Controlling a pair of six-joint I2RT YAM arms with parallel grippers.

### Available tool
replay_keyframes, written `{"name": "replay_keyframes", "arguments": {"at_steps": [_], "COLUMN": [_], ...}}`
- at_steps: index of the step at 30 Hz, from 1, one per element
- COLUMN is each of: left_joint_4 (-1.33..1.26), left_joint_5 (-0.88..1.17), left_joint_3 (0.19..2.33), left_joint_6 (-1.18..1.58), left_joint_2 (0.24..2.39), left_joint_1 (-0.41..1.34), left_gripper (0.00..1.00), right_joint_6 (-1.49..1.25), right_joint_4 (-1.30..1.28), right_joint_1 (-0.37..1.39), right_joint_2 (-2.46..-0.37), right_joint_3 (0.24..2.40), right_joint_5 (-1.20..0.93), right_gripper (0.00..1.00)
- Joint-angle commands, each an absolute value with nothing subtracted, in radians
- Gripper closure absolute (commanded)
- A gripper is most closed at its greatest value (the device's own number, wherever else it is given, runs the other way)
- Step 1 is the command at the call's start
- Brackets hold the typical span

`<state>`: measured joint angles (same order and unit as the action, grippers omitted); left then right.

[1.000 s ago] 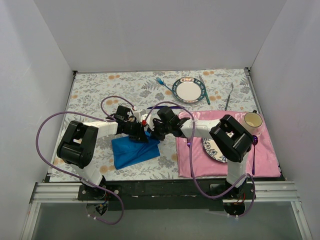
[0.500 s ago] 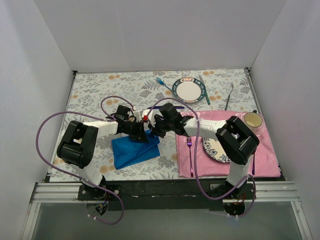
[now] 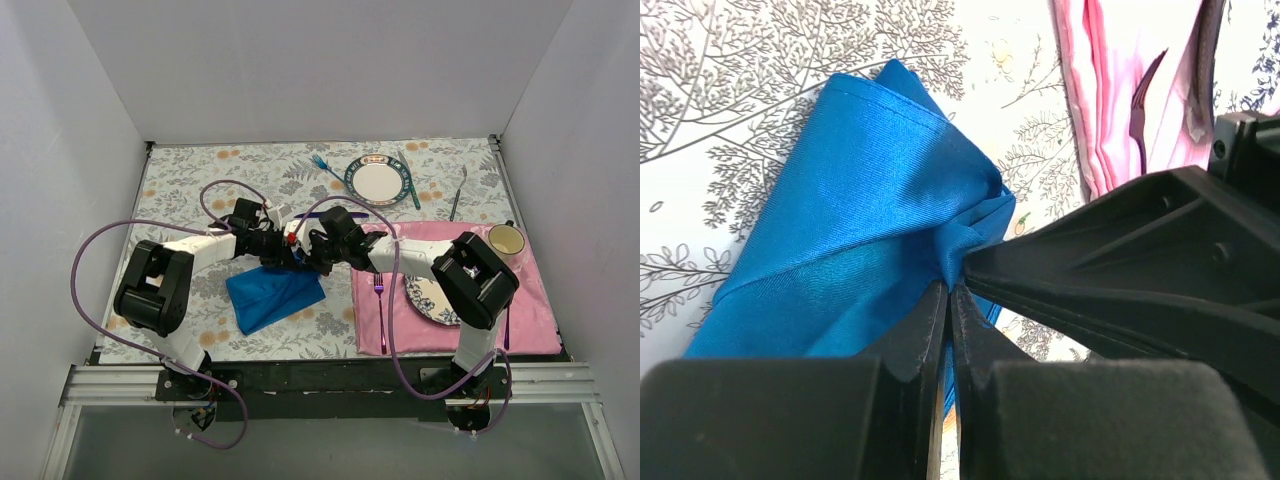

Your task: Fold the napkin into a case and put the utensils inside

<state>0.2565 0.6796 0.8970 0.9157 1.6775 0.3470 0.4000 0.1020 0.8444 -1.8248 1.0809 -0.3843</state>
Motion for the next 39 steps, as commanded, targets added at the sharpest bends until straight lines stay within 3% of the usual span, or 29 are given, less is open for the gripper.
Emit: {"name": "replay_keyframes", "arguments": {"at_steps": [1, 17, 28, 32, 35, 39], "left_joint_4": [0.285, 0.291, 0.29, 0.29, 0.288, 0.29], "left_joint_5": [0.654, 0.634, 0.647, 0.652, 0.65, 0.652], "left_joint_3": [0.939, 0.946, 0.956, 0.954, 0.954, 0.954], "left_joint_6": [0.914, 0.907, 0.911, 0.91, 0.91, 0.91], "left_joint_2": [1.683, 1.769, 1.779, 1.782, 1.782, 1.783], "left_joint_1": [0.347, 0.347, 0.345, 0.345, 0.345, 0.345], "left_gripper": [1.0, 1.0, 1.0, 1.0, 1.0, 1.0], "right_joint_6": [0.416, 0.423, 0.434, 0.452, 0.482, 0.531], "right_joint_4": [0.117, 0.149, 0.202, 0.216, 0.255, 0.232], "right_joint_1": [0.845, 0.833, 0.831, 0.831, 0.833, 0.831], "right_joint_2": [-1.789, -1.835, -1.764, -1.763, -1.775, -1.821], "right_joint_3": [1.065, 1.077, 1.065, 1.072, 1.057, 1.072], "right_joint_5": [-0.402, -0.374, -0.371, -0.344, -0.334, -0.353], "right_gripper": [0.99, 0.99, 0.68, 0.63, 0.47, 0.48]}}
